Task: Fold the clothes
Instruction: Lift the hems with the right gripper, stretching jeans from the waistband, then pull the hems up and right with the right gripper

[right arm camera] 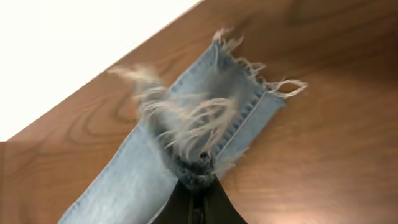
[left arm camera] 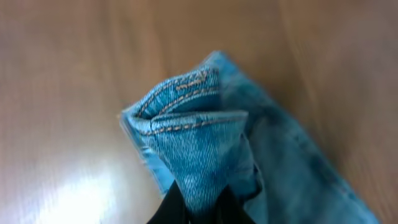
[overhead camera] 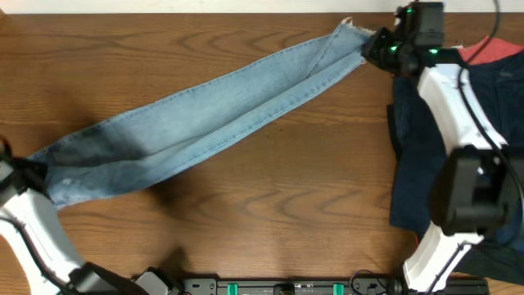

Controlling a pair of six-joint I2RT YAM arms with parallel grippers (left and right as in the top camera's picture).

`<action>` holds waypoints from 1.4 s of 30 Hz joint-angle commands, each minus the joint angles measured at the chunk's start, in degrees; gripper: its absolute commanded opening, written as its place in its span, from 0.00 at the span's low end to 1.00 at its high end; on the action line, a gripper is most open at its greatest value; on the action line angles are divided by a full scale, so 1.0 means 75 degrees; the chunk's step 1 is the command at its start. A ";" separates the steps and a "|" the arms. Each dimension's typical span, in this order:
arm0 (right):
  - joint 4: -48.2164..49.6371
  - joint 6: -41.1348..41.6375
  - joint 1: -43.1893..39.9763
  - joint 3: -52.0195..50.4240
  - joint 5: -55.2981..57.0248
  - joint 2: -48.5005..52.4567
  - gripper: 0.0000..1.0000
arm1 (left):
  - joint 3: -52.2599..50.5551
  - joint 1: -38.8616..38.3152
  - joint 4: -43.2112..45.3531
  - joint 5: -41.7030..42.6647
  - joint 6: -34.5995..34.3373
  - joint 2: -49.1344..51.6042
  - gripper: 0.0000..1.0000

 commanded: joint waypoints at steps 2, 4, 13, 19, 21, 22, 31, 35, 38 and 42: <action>-0.0160 -0.0248 0.0085 0.0157 -0.0233 0.0099 0.02 | 0.0119 -0.0210 0.0067 -0.0321 -0.0067 0.0268 0.06; -0.0845 -0.0673 0.0026 0.0367 -0.0067 -0.0038 0.02 | 0.0122 -0.0192 0.0026 -0.0452 -0.0003 0.0245 0.06; -0.6292 -0.2028 -0.0041 0.2894 0.1198 -0.0157 0.01 | 0.0131 -0.0067 -0.0420 -0.0583 0.0571 -0.0522 0.06; -0.6904 -0.2075 -0.0041 0.3177 0.1355 -0.0067 0.02 | 0.0131 -0.0067 -0.0475 -0.0816 0.0906 -0.0941 0.06; -0.6816 -0.2072 -0.0044 0.3177 0.1346 0.0105 0.01 | 0.0131 -0.0067 -0.0478 -0.0816 0.0941 -0.0947 0.06; -0.6764 -0.2066 -0.0044 0.3182 0.1309 0.0245 0.01 | 0.0128 -0.0067 -0.0478 -0.0813 0.0941 -0.0935 0.06; -0.6242 -0.1830 -0.0111 0.3185 0.0472 0.1617 0.01 | 0.0131 -0.0067 -0.0329 -0.0682 0.0673 -0.0653 0.06; -0.6531 -0.2261 -0.0064 0.3296 0.0662 0.1547 0.02 | 0.0146 -0.0067 -0.0399 -0.0510 0.0679 -0.0667 0.06; -0.7093 -0.2806 0.0058 0.3995 0.0787 0.1445 0.02 | 0.0198 -0.0067 -0.0530 -0.0154 0.0679 -0.0670 0.06; -0.7769 -0.3107 0.0341 0.5388 0.1011 0.1341 0.01 | 0.0321 -0.0067 -0.0784 0.0058 0.0682 -0.0746 0.06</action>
